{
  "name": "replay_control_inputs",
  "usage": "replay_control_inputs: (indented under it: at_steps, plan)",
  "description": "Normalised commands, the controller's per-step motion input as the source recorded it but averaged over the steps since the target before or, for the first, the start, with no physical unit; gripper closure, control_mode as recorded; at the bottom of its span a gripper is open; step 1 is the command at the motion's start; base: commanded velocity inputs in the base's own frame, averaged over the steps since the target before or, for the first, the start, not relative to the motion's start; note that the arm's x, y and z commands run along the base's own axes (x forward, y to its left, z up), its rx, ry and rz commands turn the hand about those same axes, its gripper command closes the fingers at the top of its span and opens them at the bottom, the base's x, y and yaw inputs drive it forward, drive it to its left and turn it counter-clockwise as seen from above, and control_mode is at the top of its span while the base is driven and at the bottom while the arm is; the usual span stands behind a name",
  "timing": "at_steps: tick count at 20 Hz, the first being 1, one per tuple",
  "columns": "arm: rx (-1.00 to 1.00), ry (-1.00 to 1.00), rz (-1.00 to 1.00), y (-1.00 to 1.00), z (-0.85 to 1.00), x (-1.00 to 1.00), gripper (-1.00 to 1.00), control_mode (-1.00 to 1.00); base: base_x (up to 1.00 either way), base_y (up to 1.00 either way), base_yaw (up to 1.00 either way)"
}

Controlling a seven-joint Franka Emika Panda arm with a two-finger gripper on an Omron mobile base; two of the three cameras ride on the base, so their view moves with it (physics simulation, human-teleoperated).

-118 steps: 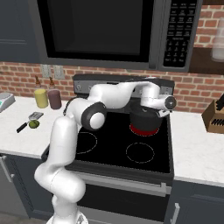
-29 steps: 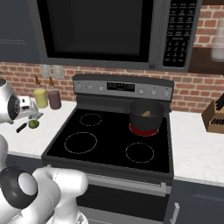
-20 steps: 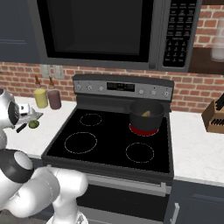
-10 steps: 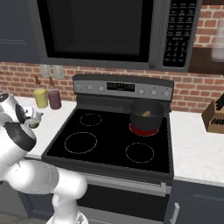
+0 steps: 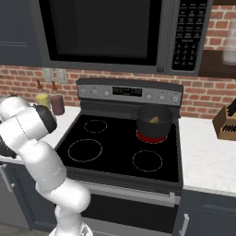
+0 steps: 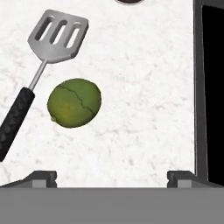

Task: Put the cucumber and lime in the pot. Retrieve the spatula and lightly stir the vegetables in the pot.

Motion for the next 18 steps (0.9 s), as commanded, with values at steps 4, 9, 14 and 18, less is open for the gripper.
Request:
replay_control_inputs:
  at_steps: [4, 9, 14, 18]
  plan:
    - [0.00, 0.13, -0.09, 0.21, -0.32, 0.22, -1.00, -1.00, 0.00, 0.00, 0.00]
    - [0.00, 0.12, -0.06, 0.28, -0.32, 0.04, -1.00, -1.00, 0.00, 0.00, 0.00]
    - [0.00, 0.06, -0.06, 0.23, -0.22, 0.14, -1.00, -1.00, 0.00, 0.00, 0.00]
    - [0.00, 0.00, -0.09, 0.05, -0.19, 0.34, -1.00, -1.00, 0.00, 0.00, 0.00]
